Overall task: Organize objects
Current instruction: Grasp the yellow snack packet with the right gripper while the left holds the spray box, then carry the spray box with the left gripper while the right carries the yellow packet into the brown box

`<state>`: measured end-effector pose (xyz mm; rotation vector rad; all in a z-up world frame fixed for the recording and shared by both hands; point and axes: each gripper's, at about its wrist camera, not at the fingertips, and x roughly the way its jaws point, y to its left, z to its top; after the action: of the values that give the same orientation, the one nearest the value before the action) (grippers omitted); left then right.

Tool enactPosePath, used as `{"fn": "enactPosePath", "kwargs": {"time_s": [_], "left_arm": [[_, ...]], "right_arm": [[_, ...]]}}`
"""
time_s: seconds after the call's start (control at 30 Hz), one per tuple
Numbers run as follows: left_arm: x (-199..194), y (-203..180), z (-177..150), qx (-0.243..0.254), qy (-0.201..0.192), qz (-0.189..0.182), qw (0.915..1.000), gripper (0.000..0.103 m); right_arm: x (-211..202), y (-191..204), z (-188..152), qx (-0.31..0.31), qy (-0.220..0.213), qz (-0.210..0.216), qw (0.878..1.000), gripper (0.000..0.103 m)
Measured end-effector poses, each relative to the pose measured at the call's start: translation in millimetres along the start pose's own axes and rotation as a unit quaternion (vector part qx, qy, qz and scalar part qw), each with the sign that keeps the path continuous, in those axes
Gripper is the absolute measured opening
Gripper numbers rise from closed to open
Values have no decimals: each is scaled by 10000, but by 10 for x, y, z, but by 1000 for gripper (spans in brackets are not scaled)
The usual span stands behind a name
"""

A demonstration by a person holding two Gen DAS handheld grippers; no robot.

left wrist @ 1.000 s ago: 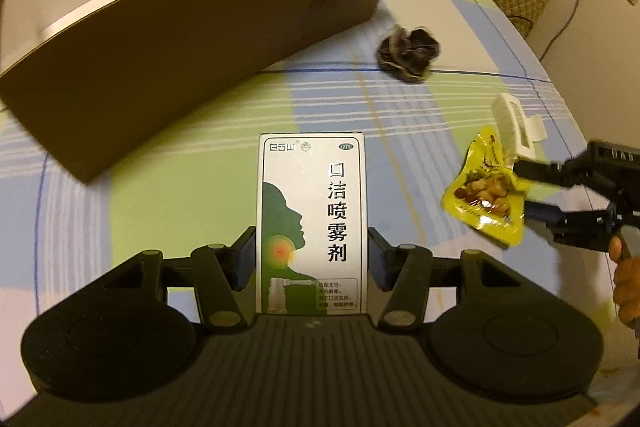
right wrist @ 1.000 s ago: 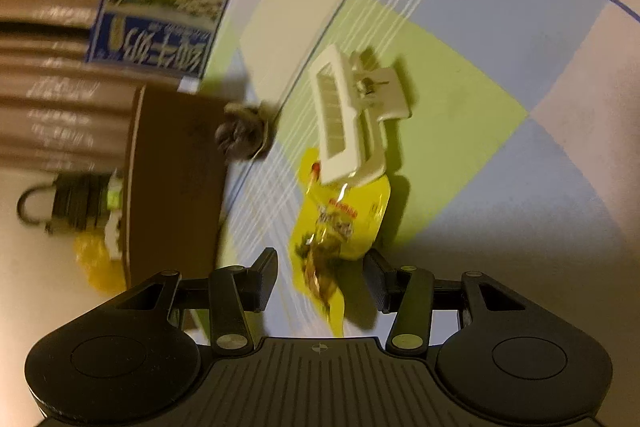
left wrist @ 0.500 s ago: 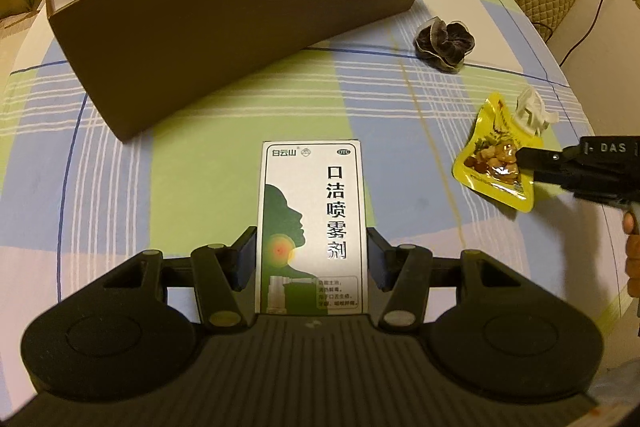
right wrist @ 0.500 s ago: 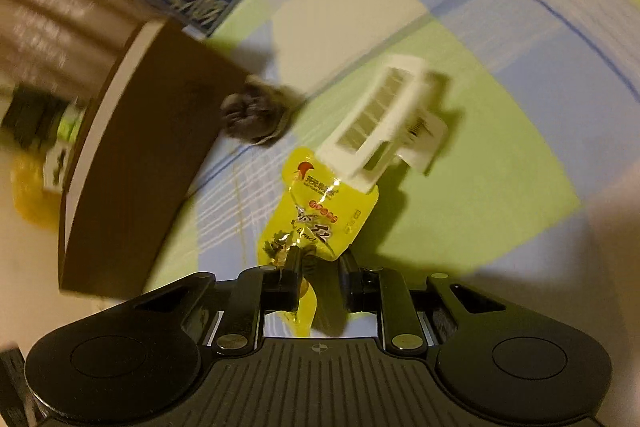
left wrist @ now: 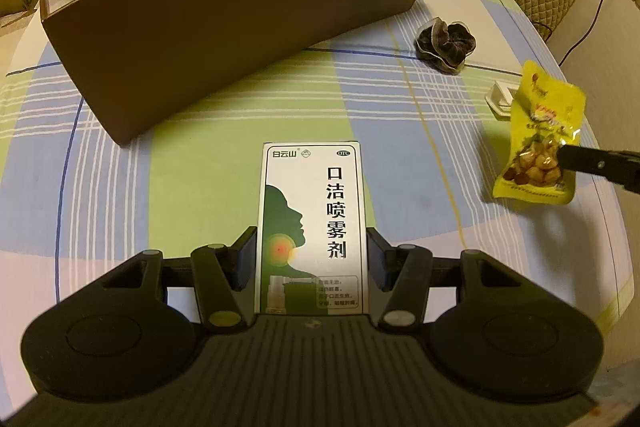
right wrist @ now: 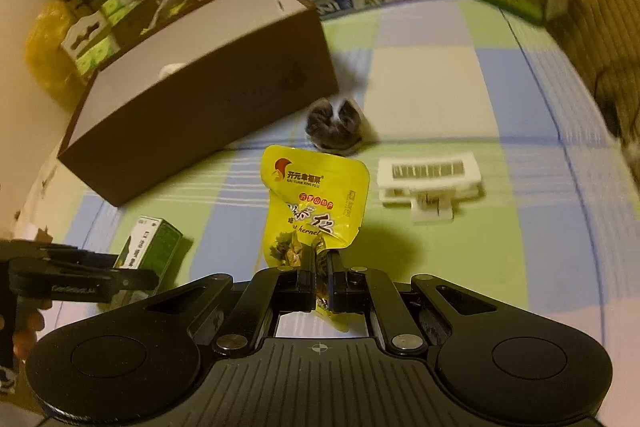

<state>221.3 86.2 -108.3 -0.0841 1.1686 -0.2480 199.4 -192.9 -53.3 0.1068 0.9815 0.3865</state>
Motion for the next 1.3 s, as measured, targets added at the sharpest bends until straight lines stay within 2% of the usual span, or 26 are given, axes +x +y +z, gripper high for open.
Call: {"fn": "enactPosePath", "kwargs": {"time_s": [0.4,0.87,1.1,1.3], "left_arm": [[-169,-62,47,-49,-242,-18,9997,50],[-552,-132,204,-63,-752,-64,9971,50],[-864,-118,384,-66,-1210,-41,9926,50],[-1032,4,645,-143,-1553,161,9876,50]], "right_arm": [[-60,83,137,-56,-58,206,9998,2],[-88,159,281,-171,-148,491,9985,2],[-62,294,544,-467,-308,673,9962,2],[18,399,888,-606,-499,913,9927,2]]}}
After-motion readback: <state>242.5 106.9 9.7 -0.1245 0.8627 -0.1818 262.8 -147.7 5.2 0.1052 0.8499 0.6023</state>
